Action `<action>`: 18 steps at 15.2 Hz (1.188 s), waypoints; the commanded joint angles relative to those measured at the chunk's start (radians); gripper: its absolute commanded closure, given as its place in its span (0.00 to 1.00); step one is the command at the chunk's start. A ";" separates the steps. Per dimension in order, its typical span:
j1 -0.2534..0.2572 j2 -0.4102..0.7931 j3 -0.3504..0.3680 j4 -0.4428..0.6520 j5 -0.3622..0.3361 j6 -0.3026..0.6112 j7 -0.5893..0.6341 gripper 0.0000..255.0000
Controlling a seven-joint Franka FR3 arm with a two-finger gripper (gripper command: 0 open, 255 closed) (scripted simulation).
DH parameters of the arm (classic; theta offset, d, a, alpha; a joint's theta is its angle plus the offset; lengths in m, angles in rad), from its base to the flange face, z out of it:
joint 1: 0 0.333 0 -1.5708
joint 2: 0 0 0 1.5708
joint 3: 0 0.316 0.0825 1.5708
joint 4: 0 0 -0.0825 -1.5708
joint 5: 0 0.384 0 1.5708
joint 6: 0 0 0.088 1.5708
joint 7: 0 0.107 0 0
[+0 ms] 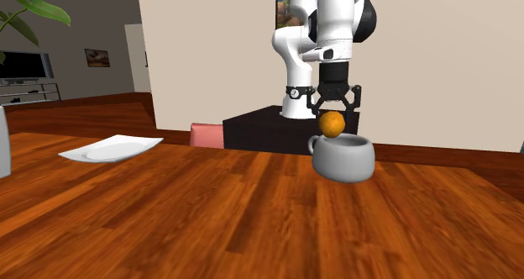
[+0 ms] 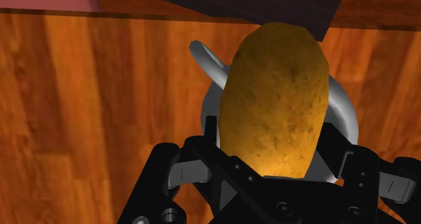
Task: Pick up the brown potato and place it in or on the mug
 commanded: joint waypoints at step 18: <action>0.002 -0.153 -0.011 0.012 0.038 -0.172 -0.030 0.00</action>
